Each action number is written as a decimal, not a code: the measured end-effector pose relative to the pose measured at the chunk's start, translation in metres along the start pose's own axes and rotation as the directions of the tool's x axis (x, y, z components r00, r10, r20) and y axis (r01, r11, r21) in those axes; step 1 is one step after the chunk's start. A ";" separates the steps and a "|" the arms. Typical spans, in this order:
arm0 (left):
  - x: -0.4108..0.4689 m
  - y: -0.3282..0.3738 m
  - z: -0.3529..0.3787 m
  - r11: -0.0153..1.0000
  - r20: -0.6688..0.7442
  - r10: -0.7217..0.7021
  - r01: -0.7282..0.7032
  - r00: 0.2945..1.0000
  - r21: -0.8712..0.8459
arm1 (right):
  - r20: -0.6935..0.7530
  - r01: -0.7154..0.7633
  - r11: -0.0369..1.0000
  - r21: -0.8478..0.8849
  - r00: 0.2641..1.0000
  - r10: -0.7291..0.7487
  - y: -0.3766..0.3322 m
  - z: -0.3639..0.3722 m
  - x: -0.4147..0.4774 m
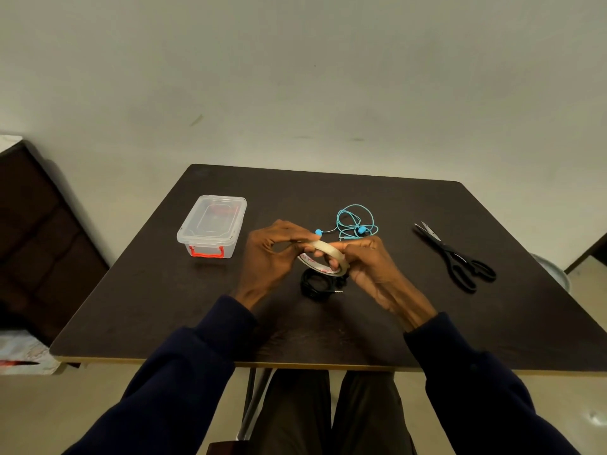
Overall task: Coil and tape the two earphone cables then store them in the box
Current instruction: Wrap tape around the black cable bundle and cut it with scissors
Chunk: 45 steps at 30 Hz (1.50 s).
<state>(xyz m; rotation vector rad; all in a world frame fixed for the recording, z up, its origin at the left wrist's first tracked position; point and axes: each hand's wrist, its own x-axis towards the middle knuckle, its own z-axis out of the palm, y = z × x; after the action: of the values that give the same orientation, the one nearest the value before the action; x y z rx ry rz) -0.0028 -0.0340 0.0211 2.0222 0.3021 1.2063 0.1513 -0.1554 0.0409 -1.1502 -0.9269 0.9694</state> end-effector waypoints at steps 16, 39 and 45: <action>-0.004 0.006 0.001 0.996 0.111 -0.083 0.086 0.990 -0.017 | -0.012 -0.036 0.941 -0.336 0.999 0.034 -0.006 -0.012 0.000; -0.009 -0.003 0.015 0.897 -0.098 -0.266 0.209 0.959 -0.389 | -0.055 -0.147 0.976 0.162 0.986 0.157 -0.011 0.000 -0.004; -0.010 -0.004 0.015 0.891 -0.092 -0.272 0.215 0.958 -0.399 | -0.098 -0.128 0.980 0.153 0.985 0.144 -0.004 0.002 -0.004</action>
<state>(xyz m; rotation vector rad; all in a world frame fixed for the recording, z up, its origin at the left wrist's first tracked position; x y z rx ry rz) 0.0050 -0.0442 0.0078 1.5105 0.3484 1.1526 0.1490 -0.1593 0.0450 -1.1410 -0.6845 1.0569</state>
